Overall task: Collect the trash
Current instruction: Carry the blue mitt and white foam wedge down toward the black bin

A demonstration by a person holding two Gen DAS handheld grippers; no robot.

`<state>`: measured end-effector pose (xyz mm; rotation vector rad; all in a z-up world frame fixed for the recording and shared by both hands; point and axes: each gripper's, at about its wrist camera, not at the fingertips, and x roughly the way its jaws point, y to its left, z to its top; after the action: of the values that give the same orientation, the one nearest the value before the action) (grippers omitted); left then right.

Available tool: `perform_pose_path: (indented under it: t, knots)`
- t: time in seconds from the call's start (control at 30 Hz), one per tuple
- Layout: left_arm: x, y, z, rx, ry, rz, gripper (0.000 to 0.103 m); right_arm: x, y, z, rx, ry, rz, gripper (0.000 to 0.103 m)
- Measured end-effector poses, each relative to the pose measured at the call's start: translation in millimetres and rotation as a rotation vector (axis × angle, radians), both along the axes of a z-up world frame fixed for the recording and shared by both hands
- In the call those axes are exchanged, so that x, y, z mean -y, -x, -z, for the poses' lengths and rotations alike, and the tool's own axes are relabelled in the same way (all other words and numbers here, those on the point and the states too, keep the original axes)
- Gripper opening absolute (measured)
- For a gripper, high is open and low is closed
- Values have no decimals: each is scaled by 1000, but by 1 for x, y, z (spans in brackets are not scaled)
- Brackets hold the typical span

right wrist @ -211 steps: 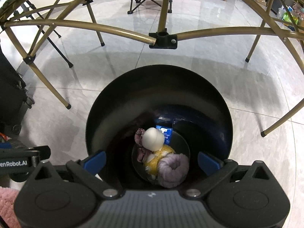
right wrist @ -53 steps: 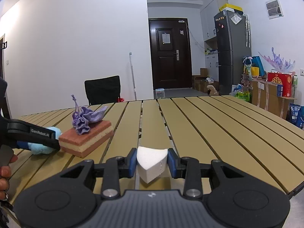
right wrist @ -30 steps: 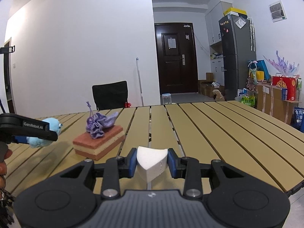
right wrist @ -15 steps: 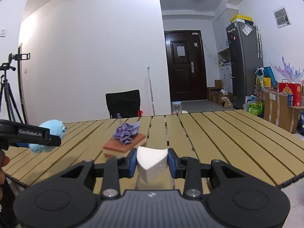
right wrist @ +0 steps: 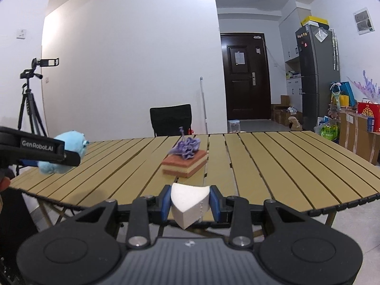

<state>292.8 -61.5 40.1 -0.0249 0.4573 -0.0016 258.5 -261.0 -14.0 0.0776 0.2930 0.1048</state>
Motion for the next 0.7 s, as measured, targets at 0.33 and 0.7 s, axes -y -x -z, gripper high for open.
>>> perform_pose_path:
  t: [0.33, 0.7]
  knots:
    - [-13, 40, 13, -44, -16, -6, 69, -12, 41, 7, -40, 34, -24, 33]
    - [-20, 70, 47, -115, -48, -4, 69, -17, 71, 36, -134, 62, -34, 33]
